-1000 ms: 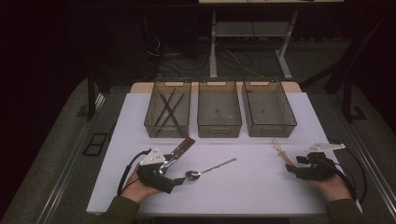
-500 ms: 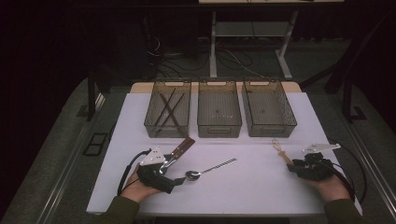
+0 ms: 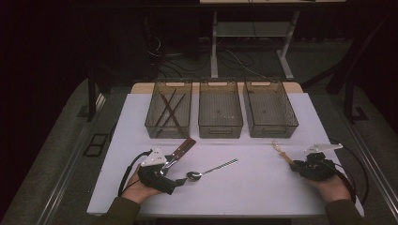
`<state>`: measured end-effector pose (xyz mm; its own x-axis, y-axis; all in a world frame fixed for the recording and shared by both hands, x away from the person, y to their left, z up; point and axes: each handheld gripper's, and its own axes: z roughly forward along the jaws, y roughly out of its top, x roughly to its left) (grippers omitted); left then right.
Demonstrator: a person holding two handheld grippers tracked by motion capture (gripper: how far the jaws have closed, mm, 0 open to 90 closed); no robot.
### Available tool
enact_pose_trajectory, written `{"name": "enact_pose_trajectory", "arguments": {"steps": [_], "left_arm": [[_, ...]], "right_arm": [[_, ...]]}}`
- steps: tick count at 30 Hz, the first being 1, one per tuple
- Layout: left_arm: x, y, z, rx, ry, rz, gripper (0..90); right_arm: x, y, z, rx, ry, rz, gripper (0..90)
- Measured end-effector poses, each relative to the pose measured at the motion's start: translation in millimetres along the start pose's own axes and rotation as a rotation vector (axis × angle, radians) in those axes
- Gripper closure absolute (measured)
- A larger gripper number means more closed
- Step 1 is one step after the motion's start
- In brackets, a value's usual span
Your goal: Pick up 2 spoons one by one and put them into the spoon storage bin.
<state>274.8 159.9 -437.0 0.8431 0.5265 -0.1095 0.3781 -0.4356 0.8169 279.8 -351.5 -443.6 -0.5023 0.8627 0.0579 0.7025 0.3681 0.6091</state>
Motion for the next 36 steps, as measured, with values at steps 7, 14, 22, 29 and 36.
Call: {"name": "enact_pose_trajectory", "arguments": {"steps": [7, 14, 22, 29, 36], "left_arm": [[0.4, 0.2, -0.4, -0.001, 0.001, 0.004, 2.0], [0.3, 0.2, -0.4, -0.001, 0.000, 0.005, 2.0], [0.2, 0.2, -0.3, -0.004, -0.001, 0.001, 2.0], [0.0, 0.4, -0.4, -0.003, -0.003, 0.001, 2.0], [-0.2, 0.4, 0.0, -0.006, -0.005, -0.003, 1.8]], "right_arm": [[-2.0, 0.2, -0.8, -0.003, 0.012, 0.011, 73.6], [-5.3, 0.0, -8.8, -0.027, 0.013, 0.022, 73.6], [-2.5, 2.3, -17.6, -0.078, 0.031, 0.008, 73.5], [-0.2, 5.1, -25.5, -0.127, 0.061, -0.004, 73.5], [3.0, 9.1, -31.0, -0.156, 0.074, -0.025, 73.5]]}}
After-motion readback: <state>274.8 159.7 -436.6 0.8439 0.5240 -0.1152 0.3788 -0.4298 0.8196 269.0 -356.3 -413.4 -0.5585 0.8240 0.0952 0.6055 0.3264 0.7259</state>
